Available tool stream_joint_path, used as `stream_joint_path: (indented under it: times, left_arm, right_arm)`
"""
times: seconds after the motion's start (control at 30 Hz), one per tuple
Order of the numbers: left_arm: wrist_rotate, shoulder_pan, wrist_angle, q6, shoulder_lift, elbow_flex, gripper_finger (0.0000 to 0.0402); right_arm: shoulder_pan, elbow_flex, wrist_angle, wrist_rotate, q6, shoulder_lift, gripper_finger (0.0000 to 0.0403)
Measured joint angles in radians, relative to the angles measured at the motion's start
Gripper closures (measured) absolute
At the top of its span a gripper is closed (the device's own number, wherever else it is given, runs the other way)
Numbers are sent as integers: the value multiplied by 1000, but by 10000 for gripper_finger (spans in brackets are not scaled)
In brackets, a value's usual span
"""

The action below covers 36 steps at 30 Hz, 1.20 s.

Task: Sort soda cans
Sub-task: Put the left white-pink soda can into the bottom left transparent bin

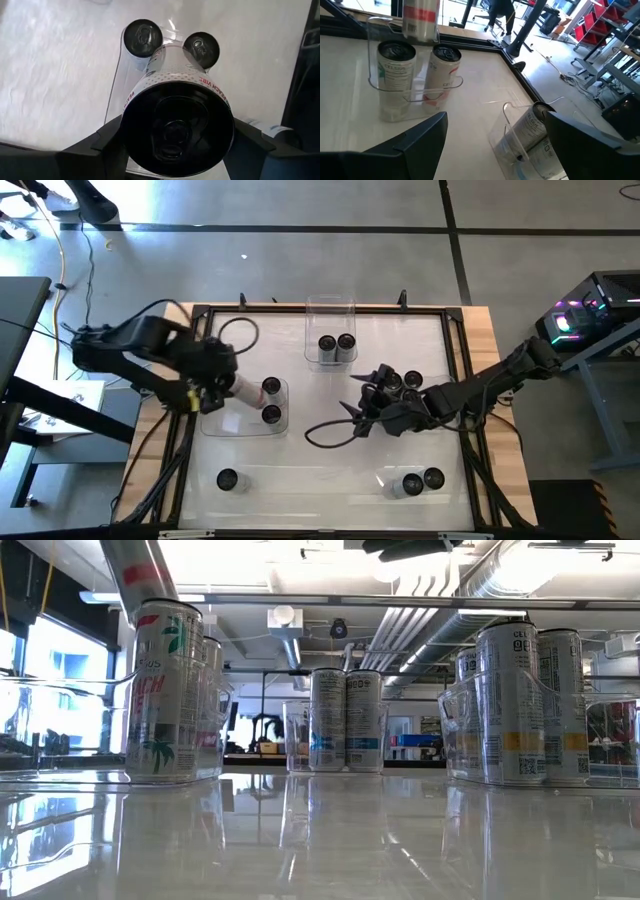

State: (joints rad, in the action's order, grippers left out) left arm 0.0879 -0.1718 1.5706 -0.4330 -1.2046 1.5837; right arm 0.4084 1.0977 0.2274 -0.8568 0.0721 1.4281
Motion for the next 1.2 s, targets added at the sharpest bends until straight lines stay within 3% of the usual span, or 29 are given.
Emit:
stream_joint_path:
  times: [0.27, 0.67, 0.87, 0.97, 1.2]
  left_arm:
    - [-59, 106, -1, 155, -13, 3, 163]
    - [-153, 118, -3, 49, 46, -12, 163]
    - [-152, 120, 1, 34, 114, -168, 163]
    - [-97, 119, 4, 51, 142, -250, 163]
    - [-37, 155, 0, 153, 88, -381, 163]
  right_arm:
    - [5, 0, 23, 0, 33, 0, 73]
    - [5, 0, 23, 0, 52, 0, 73]
    - [7, 0, 23, 1, 55, 0, 73]
    - [6, 0, 23, 2, 51, 0, 73]
    - [4, 0, 11, 6, 51, 0, 73]
